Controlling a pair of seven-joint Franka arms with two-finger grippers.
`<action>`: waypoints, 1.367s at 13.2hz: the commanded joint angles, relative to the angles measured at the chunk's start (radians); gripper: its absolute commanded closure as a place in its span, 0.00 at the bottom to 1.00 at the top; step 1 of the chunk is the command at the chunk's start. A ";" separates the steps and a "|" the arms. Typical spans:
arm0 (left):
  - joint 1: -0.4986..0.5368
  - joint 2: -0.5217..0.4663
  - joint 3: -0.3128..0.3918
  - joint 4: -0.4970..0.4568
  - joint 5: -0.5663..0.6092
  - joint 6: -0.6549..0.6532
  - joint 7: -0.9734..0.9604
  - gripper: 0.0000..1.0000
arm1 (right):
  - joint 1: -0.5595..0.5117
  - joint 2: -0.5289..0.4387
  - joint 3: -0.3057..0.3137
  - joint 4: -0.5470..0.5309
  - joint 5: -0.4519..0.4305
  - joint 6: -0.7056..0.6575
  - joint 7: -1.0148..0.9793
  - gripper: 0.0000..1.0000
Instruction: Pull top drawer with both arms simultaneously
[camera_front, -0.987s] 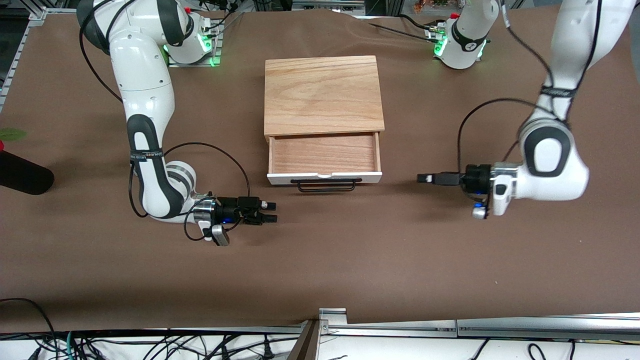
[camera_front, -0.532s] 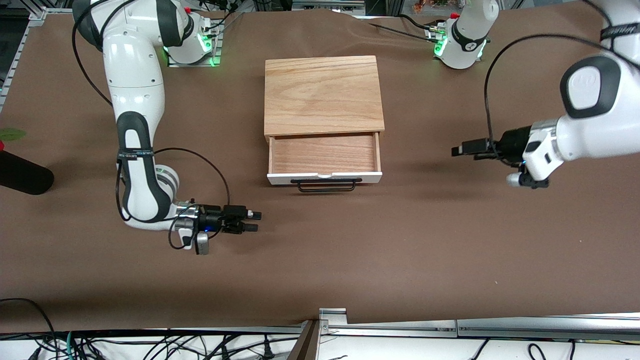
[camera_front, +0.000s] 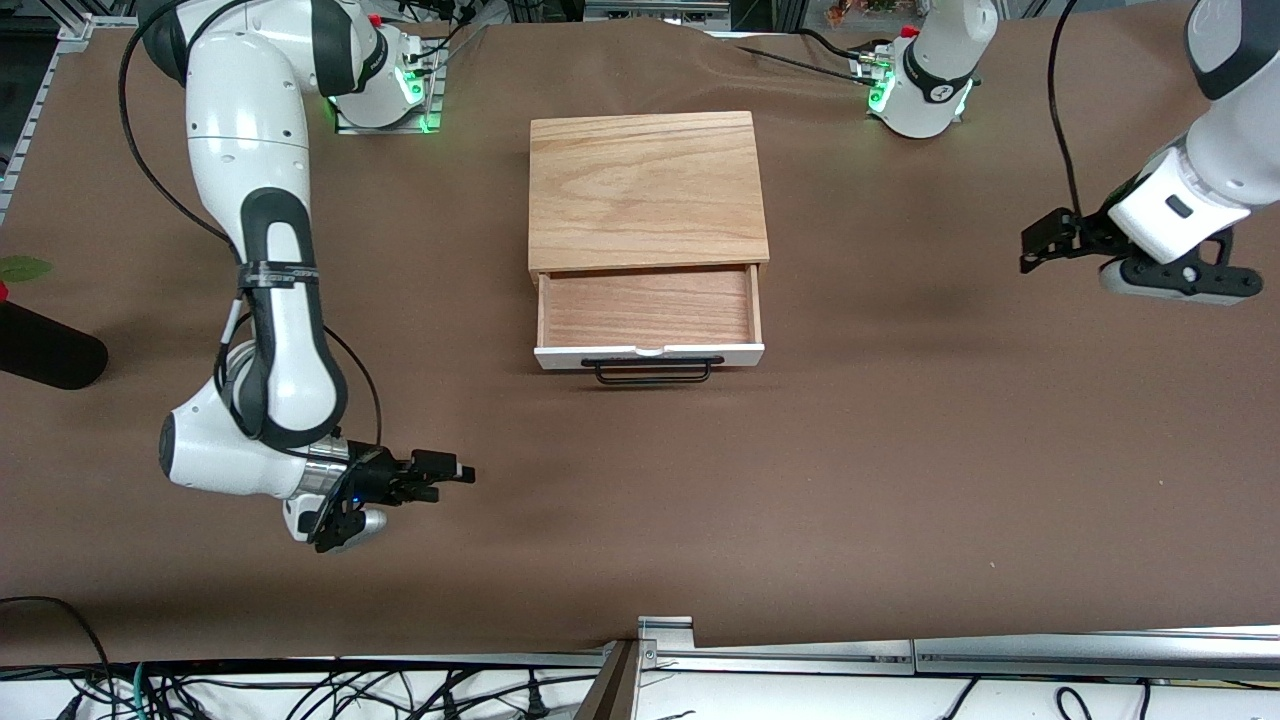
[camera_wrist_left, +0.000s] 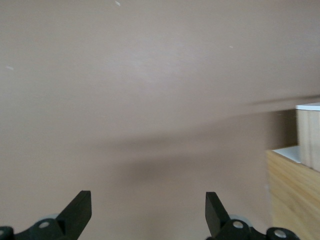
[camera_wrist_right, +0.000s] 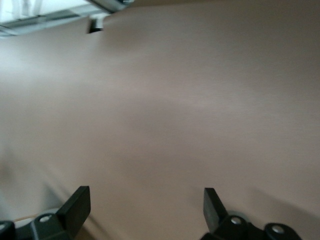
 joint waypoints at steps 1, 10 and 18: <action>-0.019 -0.033 0.015 0.044 0.040 -0.108 -0.016 0.00 | 0.008 -0.003 -0.019 0.021 -0.167 0.069 0.049 0.00; -0.010 -0.068 0.024 0.088 0.030 -0.210 -0.091 0.00 | -0.116 -0.449 0.199 -0.356 -0.938 0.059 0.433 0.00; -0.004 -0.071 0.013 0.088 0.030 -0.236 -0.091 0.00 | -0.328 -0.796 0.222 -0.481 -1.092 -0.090 0.420 0.00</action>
